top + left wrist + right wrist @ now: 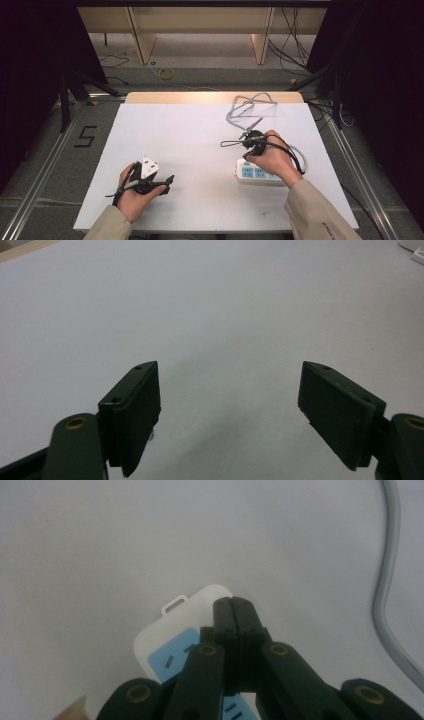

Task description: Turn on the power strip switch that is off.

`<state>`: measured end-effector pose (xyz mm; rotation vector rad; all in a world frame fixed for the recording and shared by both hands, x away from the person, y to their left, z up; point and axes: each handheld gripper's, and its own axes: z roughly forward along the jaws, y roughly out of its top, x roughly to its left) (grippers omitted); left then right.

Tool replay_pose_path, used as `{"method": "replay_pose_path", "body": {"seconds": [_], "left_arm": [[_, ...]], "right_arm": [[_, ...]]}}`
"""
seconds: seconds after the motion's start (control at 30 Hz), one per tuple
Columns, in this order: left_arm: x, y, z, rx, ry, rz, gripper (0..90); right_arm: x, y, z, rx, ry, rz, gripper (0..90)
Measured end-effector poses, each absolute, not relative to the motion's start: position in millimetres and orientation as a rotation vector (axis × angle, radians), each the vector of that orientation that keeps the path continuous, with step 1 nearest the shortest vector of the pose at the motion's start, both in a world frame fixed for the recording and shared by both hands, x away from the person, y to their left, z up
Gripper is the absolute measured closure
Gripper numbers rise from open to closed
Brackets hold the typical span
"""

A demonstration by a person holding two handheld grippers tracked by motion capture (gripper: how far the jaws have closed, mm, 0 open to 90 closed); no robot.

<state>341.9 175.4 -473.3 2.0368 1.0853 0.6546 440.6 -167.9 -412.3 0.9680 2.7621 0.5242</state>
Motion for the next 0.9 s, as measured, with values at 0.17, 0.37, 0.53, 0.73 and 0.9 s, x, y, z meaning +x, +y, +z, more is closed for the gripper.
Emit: {"method": "replay_pose_path", "body": {"seconds": [0.17, 0.37, 0.53, 0.73, 0.9], "left_arm": [[342, 175, -474, 2.036, 1.085, 0.654, 25.0], [342, 175, -474, 2.035, 1.086, 0.652, 25.0], [341, 175, -473, 2.036, 1.085, 0.655, 25.0], [342, 175, -474, 2.038, 1.082, 0.653, 25.0], [342, 175, -474, 2.038, 1.084, 0.654, 24.9]], "right_arm": [[442, -166, -416, 0.975, 2.769, 0.508, 90.0], [445, -166, -421, 0.980, 2.778, 0.491, 90.0], [447, -165, -427, 0.994, 2.788, 0.482, 90.0], [449, -166, -428, 0.993, 2.788, 0.471, 90.0], [449, -165, -428, 0.996, 2.787, 0.467, 90.0]]}}
